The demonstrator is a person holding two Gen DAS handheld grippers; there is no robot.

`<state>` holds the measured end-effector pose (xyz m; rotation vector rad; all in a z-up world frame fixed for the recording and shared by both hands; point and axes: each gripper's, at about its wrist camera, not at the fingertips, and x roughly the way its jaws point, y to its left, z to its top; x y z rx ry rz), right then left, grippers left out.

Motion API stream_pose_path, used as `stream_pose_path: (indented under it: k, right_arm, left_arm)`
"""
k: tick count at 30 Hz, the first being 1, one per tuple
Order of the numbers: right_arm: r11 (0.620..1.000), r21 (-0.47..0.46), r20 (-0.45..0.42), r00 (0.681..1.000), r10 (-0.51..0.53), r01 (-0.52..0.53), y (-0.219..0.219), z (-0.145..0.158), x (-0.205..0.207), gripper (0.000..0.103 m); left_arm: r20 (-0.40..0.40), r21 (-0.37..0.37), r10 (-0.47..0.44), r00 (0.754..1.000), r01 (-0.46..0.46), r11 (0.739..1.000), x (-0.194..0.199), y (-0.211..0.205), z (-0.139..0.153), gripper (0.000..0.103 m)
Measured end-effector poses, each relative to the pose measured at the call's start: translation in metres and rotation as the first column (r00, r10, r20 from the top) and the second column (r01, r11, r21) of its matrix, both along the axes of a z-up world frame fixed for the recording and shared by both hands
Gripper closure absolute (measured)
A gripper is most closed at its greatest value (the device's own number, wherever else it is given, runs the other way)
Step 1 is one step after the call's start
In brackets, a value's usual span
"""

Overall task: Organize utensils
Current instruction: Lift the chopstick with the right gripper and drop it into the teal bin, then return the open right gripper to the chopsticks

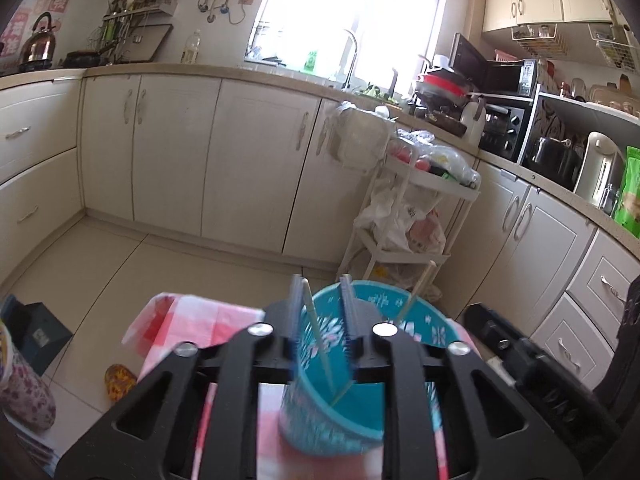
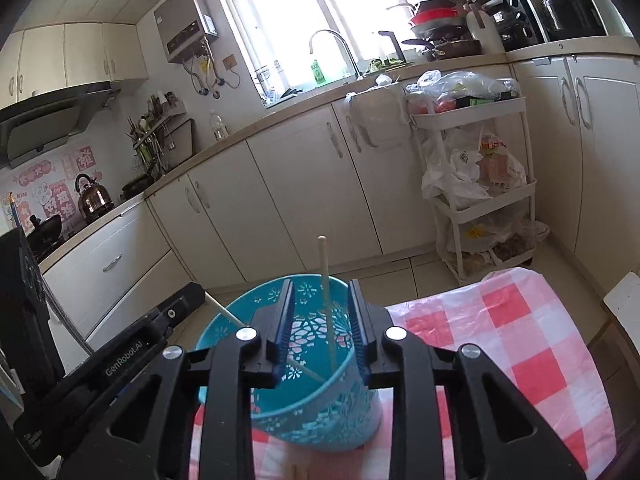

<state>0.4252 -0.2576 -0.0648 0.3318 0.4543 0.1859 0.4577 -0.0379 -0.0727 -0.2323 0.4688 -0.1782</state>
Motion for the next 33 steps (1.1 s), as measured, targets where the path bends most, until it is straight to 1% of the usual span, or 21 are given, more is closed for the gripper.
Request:
stream_pose_path:
  k: [2,3,5,6,8,10,12,15,18,20,22,23,25,26,27,31,33]
  right_arm:
    - [1.000,0.001,-0.007,1.000,0.003,-0.003,-0.006,0.003,-0.019,0.069]
    - [1.000,-0.001,-0.019,1.000,0.006,-0.006,-0.009,0.002,-0.031,0.069]
    - [1.000,-0.015,-0.064,0.998,0.017,-0.018,-0.013,-0.005,-0.051,0.069]
    - [0.999,-0.027,-0.104,0.994,0.029,-0.032,-0.014,-0.013,-0.063,0.069]
    - [0.997,-0.051,-0.183,0.982,0.045,-0.055,-0.014,-0.030,-0.079,0.069]
    - [0.993,-0.079,-0.279,0.958,0.067,-0.092,-0.010,-0.055,-0.095,0.069]
    - [0.985,-0.100,-0.361,0.928,0.094,-0.139,-0.002,-0.079,-0.108,0.069]
    - [0.970,-0.147,-0.431,0.896,0.111,-0.191,0.010,-0.104,-0.119,0.071]
    - [0.958,-0.183,-0.464,0.878,0.116,-0.223,0.022,-0.117,-0.123,0.073]
    - [0.941,-0.233,-0.476,0.873,0.109,-0.245,0.031,-0.124,-0.123,0.074]
    - [0.926,-0.272,-0.486,0.868,0.102,-0.261,0.037,-0.131,-0.126,0.077]
    - [0.919,-0.290,-0.488,0.867,0.098,-0.267,0.038,-0.132,-0.126,0.081]
    - [0.904,-0.327,-0.481,0.872,0.091,-0.275,0.040,-0.135,-0.131,0.083]
    - [0.900,-0.337,-0.478,0.874,0.089,-0.276,0.040,-0.134,-0.132,0.087]
    - [0.899,-0.342,-0.477,0.875,0.086,-0.274,0.039,-0.134,-0.132,0.089]
    - [0.903,-0.344,-0.471,0.879,0.072,-0.258,0.028,-0.133,-0.129,0.091]
    - [0.913,-0.321,-0.475,0.877,0.074,-0.251,0.021,-0.133,-0.125,0.091]
  left_arm:
    - [-0.011,0.015,0.018,1.000,-0.018,1.000,-0.017,0.006,0.000,0.056]
    - [-0.017,0.027,0.019,1.000,-0.018,0.999,-0.028,0.010,-0.001,0.052]
    - [-0.047,0.052,0.019,0.999,-0.017,0.999,-0.047,0.016,-0.004,0.047]
    - [-0.064,0.062,0.019,0.998,-0.015,0.998,-0.055,0.019,-0.007,0.045]
    - [-0.118,0.081,0.017,0.993,-0.008,0.997,-0.072,0.026,-0.016,0.042]
    - [-0.181,0.101,0.013,0.983,0.005,0.995,-0.089,0.030,-0.033,0.041]
    - [-0.246,0.144,0.009,0.969,0.027,0.989,-0.102,0.029,-0.052,0.041]
    - [-0.324,0.189,-0.002,0.946,0.067,0.980,-0.118,0.021,-0.080,0.041]
    - [-0.381,0.222,-0.002,0.924,0.094,0.971,-0.127,0.016,-0.104,0.041]
    - [-0.404,0.239,0.005,0.915,0.100,0.966,-0.130,0.013,-0.114,0.041]
    - [-0.423,0.261,0.017,0.906,0.104,0.960,-0.131,0.011,-0.123,0.041]
    - [-0.431,0.264,0.017,0.902,0.108,0.958,-0.131,0.010,-0.126,0.041]
    - [-0.442,0.264,0.012,0.897,0.117,0.957,-0.128,0.007,-0.130,0.041]
    - [-0.444,0.271,0.010,0.896,0.123,0.955,-0.126,0.005,-0.130,0.041]
    - [-0.446,0.282,0.010,0.895,0.130,0.951,-0.125,0.002,-0.132,0.041]
    - [-0.472,0.299,0.004,0.882,0.156,0.941,-0.121,-0.007,-0.139,0.041]
    - [-0.467,0.304,0.005,0.884,0.155,0.940,-0.121,-0.009,-0.140,0.041]
